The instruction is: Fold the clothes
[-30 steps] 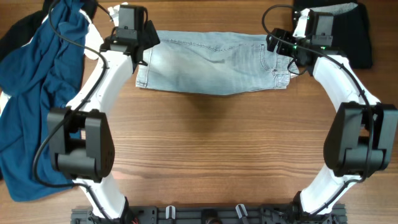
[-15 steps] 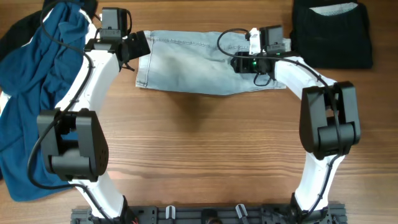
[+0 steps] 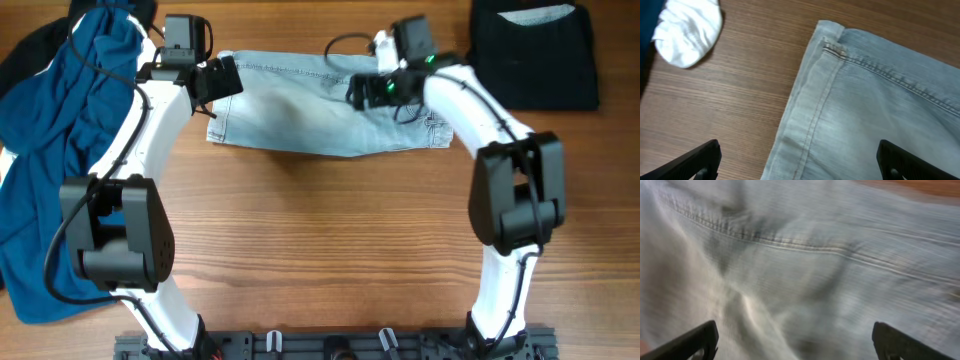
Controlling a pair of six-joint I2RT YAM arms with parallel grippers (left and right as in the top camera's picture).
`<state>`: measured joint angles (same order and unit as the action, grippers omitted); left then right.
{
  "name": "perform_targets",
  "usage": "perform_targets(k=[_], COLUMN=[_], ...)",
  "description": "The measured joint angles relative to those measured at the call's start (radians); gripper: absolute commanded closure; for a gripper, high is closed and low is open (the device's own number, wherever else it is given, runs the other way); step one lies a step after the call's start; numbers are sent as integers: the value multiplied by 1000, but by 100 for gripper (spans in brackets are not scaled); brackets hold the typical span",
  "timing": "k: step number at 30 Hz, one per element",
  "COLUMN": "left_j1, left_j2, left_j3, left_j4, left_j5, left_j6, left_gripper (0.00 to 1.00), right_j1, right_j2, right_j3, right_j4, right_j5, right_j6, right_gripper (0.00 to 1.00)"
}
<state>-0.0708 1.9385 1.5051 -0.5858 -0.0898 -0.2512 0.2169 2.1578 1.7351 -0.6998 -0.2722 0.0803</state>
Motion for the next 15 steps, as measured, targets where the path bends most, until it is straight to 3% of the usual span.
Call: perform_targets(k=[3, 8, 15], left_j1=[0, 0, 4], left_j2=[3, 68, 105], left_j3=[0, 0, 0], left_j4=[-6, -5, 18], left_j5=[85, 134, 145], left_j6=[54, 93, 125], left_gripper=[0, 1, 7], right_j1=[-132, -309, -316], right_j2=[-4, -3, -3], right_j3=[99, 91, -51], right_j4=[-114, -187, -108], right_j5=[-12, -57, -95], right_j6=[-8, -106, -161], right_gripper=[0, 8, 13])
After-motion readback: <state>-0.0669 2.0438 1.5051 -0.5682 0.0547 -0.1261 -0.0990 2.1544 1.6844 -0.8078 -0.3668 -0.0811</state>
